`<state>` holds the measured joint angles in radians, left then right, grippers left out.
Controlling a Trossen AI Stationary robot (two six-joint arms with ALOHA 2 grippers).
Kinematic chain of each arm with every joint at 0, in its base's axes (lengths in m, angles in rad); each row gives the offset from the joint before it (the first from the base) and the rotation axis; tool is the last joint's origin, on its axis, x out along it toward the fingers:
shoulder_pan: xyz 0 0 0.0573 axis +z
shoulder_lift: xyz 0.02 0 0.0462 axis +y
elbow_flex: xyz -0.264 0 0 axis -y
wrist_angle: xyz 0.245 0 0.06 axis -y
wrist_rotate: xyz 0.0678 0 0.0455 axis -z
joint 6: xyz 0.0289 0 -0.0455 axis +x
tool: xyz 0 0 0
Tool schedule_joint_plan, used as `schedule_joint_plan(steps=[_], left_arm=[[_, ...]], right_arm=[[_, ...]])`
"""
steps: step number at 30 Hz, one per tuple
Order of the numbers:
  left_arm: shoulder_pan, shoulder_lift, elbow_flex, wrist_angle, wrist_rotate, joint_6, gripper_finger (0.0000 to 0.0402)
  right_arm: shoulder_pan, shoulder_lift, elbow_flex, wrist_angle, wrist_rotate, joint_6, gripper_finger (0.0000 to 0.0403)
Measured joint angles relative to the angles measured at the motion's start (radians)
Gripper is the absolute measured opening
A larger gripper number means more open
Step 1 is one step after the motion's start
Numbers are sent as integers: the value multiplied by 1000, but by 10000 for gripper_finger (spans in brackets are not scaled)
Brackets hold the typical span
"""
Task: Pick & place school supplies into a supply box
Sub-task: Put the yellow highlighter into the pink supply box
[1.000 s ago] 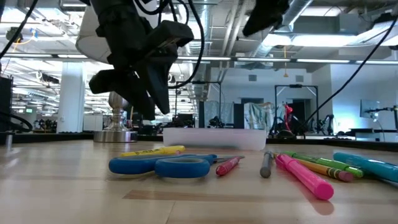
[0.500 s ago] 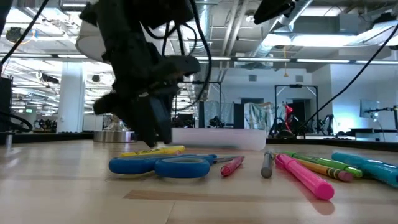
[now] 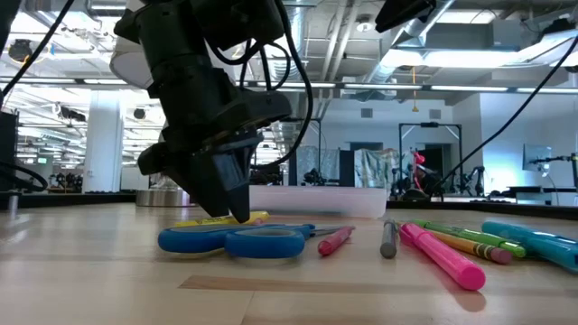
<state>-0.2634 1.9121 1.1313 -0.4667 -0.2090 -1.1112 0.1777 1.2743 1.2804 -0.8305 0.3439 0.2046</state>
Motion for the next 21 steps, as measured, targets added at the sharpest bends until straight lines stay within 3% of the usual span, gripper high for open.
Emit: schedule_joint_plan(steps=[8, 14, 17, 21], left_arm=[[0, 2, 0, -57, -6, 98, 78], [1, 3, -1, -85, 5, 266, 37], [2, 3, -1, -117, 10, 368, 30], [8, 2, -1, -209, 0, 391, 39]], right_arm=[[57, 0, 0, -3, 3, 55, 86], [109, 0, 0, -13, 26, 93, 86], [138, 0, 0, -29, 26, 117, 86], [176, 0, 0, -42, 26, 159, 86]])
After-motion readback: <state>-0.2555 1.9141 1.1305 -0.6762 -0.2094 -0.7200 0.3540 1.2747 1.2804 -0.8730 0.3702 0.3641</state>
